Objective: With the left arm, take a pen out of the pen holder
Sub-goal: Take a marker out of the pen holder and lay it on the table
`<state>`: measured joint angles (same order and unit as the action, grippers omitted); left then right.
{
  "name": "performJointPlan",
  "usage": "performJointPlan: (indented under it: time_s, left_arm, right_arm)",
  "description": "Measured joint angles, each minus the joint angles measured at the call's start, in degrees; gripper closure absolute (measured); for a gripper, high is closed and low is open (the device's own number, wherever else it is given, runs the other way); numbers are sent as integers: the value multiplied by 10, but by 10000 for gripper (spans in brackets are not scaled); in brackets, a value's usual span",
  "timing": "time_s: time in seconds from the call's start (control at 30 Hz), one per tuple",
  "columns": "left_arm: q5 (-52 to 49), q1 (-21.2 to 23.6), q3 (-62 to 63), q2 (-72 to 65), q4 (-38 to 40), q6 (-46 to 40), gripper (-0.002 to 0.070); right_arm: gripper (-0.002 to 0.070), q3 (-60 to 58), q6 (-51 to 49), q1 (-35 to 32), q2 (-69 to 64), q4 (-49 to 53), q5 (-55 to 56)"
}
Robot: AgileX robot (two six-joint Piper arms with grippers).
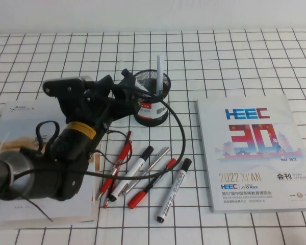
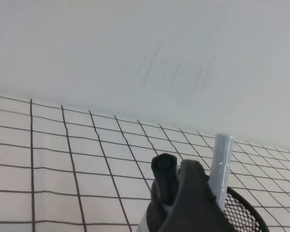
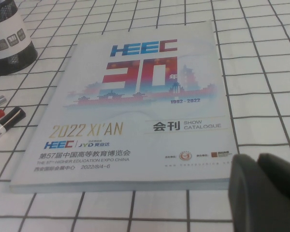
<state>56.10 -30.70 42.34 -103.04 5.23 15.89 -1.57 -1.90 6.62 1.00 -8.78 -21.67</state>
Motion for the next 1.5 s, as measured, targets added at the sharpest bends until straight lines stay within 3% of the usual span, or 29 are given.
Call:
performJointPlan:
  time_s: [0.6, 1.27, 1.5]
  left_arm:
    - [-89, 18, 164, -110, 30, 2, 270]
    - [-88, 19, 192, -157, 31, 38, 269]
    - [-54, 19, 192, -159, 31, 38, 339]
  right_arm:
    - [690, 0, 0, 0, 0, -1, 0]
    - [690, 0, 0, 0, 0, -1, 0]
    - [690, 0, 0, 0, 0, -1, 0]
